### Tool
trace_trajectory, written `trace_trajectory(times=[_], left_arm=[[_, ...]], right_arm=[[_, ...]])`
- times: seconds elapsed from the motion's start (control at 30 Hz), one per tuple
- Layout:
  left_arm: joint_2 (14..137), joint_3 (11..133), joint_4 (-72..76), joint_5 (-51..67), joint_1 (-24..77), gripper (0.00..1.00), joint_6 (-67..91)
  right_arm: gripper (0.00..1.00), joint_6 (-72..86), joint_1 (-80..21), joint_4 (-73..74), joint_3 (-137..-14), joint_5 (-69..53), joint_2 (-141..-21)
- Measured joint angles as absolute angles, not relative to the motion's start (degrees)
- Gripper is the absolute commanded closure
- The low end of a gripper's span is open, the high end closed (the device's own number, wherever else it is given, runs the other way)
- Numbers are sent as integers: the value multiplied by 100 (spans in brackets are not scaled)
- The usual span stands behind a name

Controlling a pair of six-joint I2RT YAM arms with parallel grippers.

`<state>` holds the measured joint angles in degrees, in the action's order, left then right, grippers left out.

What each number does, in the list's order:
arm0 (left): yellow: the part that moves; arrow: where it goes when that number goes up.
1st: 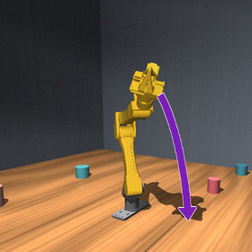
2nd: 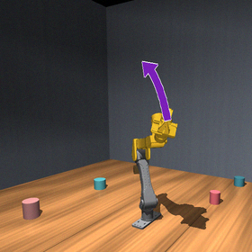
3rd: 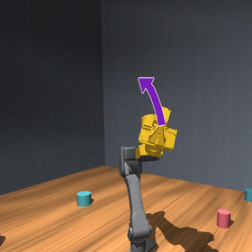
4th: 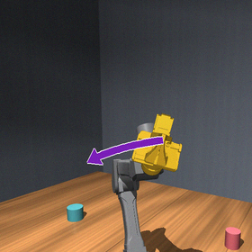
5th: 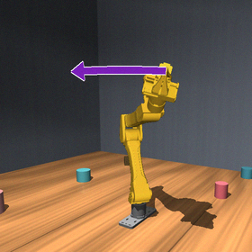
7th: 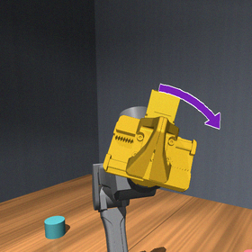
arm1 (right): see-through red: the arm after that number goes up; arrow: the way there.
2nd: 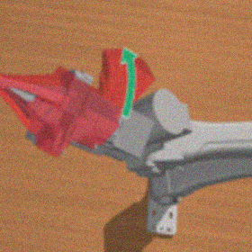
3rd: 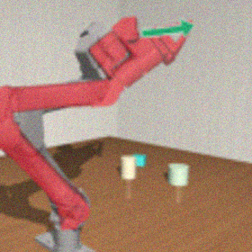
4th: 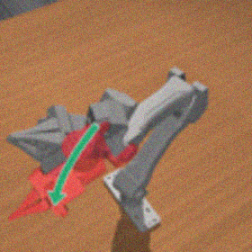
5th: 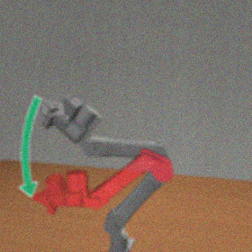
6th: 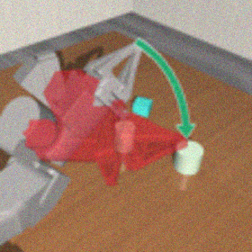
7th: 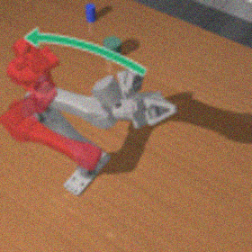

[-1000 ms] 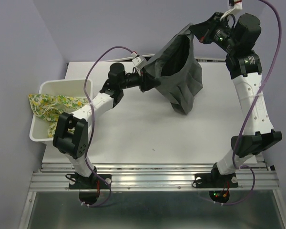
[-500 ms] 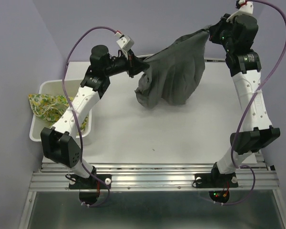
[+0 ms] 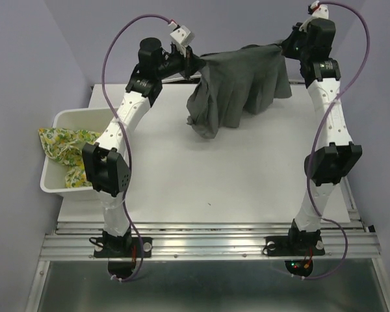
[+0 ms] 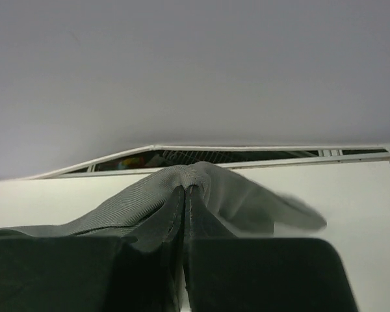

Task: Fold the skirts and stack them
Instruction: Flatten the skirt out

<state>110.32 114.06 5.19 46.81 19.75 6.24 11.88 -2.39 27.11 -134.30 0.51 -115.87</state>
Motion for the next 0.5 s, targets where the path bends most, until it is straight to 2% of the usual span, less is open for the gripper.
trace_trajectory(times=[0.1, 0.13, 0.2, 0.33, 0.37, 0.4, 0.43, 0.5], left_arm=[[10965, 11399, 322, 3105, 1997, 100, -1363], [10794, 11174, 336, 2842, 1994, 100, -1896], [10350, 10562, 281, 2670, 1984, 100, -2405], [8860, 8525, -21, 2714, 2224, 100, -3280], [8571, 8097, -97, 2744, 2346, 99, -3529], [8353, 7660, -102, 2751, 2550, 84, -3701], [8237, 7402, -121, 2742, 2683, 84, -3765], [8132, 6779, -252, 2705, 3081, 26, -3879]], right_arm=[[99, 1061, -187, 2523, -12844, -266, -11045], [99, 958, -187, 2394, -12204, -377, -10586], [99, 698, -209, 2274, -10997, -668, -9642], [99, 93, -261, 1994, -8755, -1015, -8086], [78, -115, -261, 1999, -8219, -1004, -7782], [61, -266, -246, 2008, -7804, -943, -7625], [43, -414, -233, 1964, -7520, -899, -7575], [7, -725, -185, 1999, -6917, -615, -7634]])
